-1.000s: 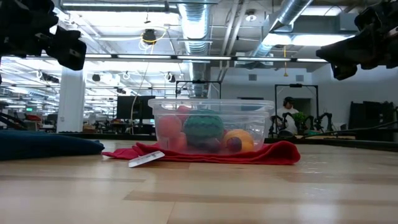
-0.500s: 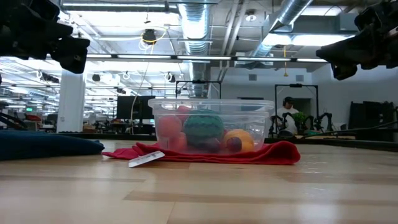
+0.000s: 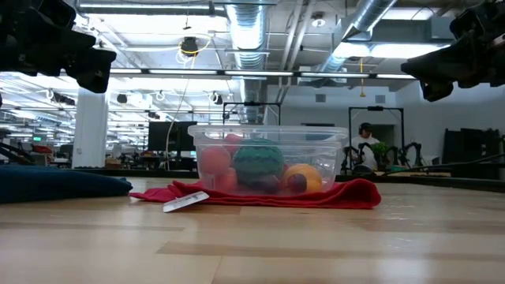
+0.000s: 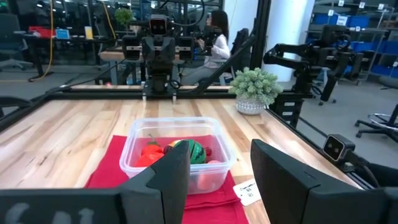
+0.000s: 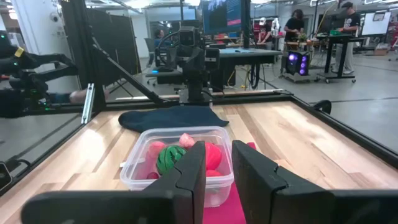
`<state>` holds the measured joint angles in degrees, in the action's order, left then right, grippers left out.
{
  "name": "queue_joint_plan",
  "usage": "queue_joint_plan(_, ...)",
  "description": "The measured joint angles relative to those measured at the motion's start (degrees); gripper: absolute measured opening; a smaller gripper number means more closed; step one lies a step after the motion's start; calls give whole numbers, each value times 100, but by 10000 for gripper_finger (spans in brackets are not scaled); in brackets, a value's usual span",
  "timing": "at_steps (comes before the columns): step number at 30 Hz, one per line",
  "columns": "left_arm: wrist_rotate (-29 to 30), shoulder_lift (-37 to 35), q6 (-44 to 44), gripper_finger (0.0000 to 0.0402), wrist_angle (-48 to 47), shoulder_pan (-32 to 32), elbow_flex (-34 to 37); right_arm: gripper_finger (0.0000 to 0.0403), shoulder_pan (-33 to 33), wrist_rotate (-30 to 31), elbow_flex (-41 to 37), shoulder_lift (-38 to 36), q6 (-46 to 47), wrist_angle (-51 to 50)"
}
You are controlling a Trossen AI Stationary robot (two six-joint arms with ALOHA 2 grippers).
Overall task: Pick and placing Produce into tupperware
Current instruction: Return to Home Position
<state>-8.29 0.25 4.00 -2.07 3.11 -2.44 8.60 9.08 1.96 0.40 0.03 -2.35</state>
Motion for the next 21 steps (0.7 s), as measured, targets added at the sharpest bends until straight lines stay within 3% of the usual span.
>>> queue_joint_plan(21,0,0,-4,160,1,0,2,102,0,0,0,0,0,0)
